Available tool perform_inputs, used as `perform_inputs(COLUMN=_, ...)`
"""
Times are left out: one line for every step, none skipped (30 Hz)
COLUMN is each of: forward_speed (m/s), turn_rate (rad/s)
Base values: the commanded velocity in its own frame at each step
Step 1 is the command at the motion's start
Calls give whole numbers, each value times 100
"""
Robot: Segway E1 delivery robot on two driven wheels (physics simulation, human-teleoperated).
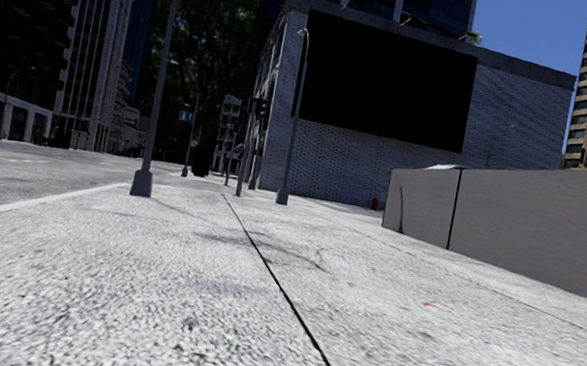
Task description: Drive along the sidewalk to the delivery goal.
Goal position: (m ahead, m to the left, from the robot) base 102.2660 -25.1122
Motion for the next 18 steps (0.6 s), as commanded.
perform_inputs(forward_speed=200, turn_rate=0)
perform_inputs(forward_speed=200, turn_rate=0)
perform_inputs(forward_speed=200, turn_rate=0)
perform_inputs(forward_speed=200, turn_rate=0)
perform_inputs(forward_speed=200, turn_rate=0)
perform_inputs(forward_speed=200, turn_rate=0)
perform_inputs(forward_speed=200, turn_rate=0)
perform_inputs(forward_speed=200, turn_rate=0)
perform_inputs(forward_speed=200, turn_rate=0)
perform_inputs(forward_speed=200, turn_rate=0)
perform_inputs(forward_speed=200, turn_rate=0)
perform_inputs(forward_speed=200, turn_rate=0)
perform_inputs(forward_speed=200, turn_rate=0)
perform_inputs(forward_speed=200, turn_rate=0)
perform_inputs(forward_speed=200, turn_rate=0)
perform_inputs(forward_speed=200, turn_rate=0)
perform_inputs(forward_speed=200, turn_rate=0)
perform_inputs(forward_speed=200, turn_rate=0)
